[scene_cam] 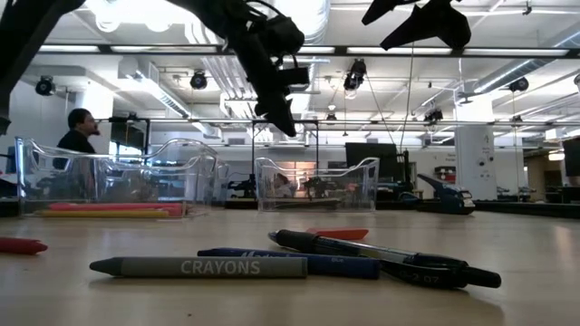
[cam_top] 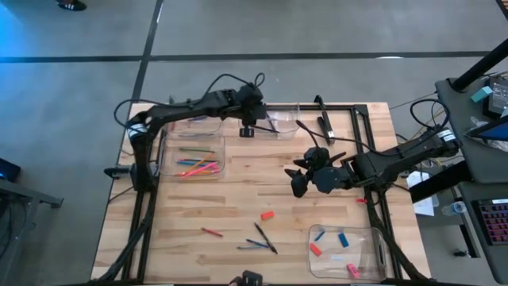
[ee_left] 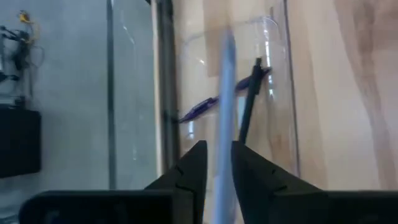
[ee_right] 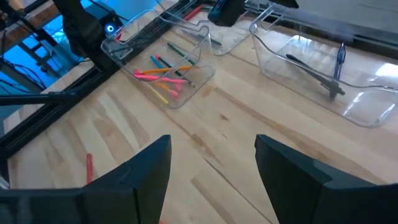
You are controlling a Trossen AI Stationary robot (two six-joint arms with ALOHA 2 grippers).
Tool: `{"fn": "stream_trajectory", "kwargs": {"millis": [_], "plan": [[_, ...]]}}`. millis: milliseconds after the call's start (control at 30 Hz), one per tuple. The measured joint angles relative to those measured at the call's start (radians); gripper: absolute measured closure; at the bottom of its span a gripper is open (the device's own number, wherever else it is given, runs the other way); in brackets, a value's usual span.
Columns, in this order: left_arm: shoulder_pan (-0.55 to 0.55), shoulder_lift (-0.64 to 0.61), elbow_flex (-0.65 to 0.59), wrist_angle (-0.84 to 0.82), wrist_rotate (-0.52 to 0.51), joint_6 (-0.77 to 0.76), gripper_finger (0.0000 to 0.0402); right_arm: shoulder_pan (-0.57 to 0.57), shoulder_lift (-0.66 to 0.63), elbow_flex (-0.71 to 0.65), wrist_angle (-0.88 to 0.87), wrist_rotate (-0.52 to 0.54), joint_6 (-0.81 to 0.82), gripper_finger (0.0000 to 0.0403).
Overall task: Sort crayons/erasers/pens/pencils in bins
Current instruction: Put the blue pen into the top right transparent bin, then put the red crayon into the top left transparent bin
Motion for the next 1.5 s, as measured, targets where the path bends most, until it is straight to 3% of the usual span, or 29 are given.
{"fn": "stream_trajectory", "kwargs": {"millis": [400,533,700,1000,1133,1333,1500], "plan": [[-0.011,-0.149,0.025,-0.017,-0.065,-0.075,0.0188,0.002,0.000,0.000,0.000,0.000,-0.013,0.0181],[-0.038,-0.260,0.025,-0.026,-0.064,-0.110,0.0164,0.002,0.000,0.000,0.002,-0.001,-0.013,0.0181],[-0.106,-0.391,0.020,-0.087,-0.059,-0.194,0.0162,0.002,0.000,0.000,0.004,-0.001,-0.023,0.0181],[-0.387,-0.507,0.009,-0.406,0.005,-0.426,0.0162,0.002,0.000,0.000,0.002,-0.002,-0.078,0.0181],[-0.549,-0.526,-0.063,-0.481,0.029,-0.579,0.0162,0.002,0.000,0.000,0.000,-0.001,-0.101,0.0181],[-0.783,-0.534,-0.275,-0.449,0.032,-0.790,0.0162,0.002,0.000,0.000,0.000,0.000,-0.121,0.0181],[-0.925,-0.536,-0.493,-0.222,0.047,-0.936,0.0162,0.002,0.000,0.000,0.000,0.000,-0.131,0.0181]]}}
